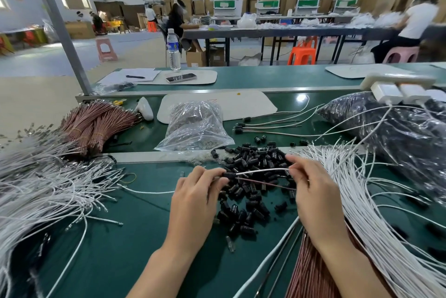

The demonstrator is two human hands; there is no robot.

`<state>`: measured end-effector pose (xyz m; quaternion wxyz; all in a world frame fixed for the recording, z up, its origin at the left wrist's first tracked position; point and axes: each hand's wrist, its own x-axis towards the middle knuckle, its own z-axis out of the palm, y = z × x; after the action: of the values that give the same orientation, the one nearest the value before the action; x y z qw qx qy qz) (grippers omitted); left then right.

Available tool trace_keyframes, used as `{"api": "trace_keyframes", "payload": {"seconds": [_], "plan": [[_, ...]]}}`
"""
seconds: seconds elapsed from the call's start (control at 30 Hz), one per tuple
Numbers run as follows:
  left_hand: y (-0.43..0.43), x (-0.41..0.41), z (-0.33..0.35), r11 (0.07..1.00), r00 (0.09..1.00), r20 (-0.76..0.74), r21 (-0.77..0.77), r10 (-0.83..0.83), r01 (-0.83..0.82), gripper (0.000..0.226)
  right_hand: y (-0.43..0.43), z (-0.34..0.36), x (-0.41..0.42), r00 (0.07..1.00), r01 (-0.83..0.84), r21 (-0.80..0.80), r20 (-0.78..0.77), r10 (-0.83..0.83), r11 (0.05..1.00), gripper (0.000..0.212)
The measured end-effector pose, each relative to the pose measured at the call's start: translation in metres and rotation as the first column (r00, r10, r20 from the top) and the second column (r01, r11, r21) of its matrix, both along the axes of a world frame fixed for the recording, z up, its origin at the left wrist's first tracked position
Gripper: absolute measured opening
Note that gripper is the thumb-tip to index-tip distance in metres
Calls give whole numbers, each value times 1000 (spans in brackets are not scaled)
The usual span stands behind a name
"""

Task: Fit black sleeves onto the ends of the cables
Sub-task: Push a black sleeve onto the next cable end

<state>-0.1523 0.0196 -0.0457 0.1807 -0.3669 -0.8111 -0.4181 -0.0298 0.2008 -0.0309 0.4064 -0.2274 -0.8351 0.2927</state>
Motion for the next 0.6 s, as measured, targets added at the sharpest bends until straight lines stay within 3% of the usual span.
{"api": "trace_keyframes", "payload": {"seconds": [0.37,0.5,0.6], "plan": [[-25,-27,2,979,963,-176,42,203,-198,24,29,-1,14,902,346,-100,-238,-360,933,20],[-36,-35,2,964,953,-149,6,263,-266,25,42,-3,21,843,428,-281,-219,-491,859,18],[-35,-34,1,963,963,-12,26,268,-268,26,33,5,20,837,477,-144,-226,-498,867,20]]}}
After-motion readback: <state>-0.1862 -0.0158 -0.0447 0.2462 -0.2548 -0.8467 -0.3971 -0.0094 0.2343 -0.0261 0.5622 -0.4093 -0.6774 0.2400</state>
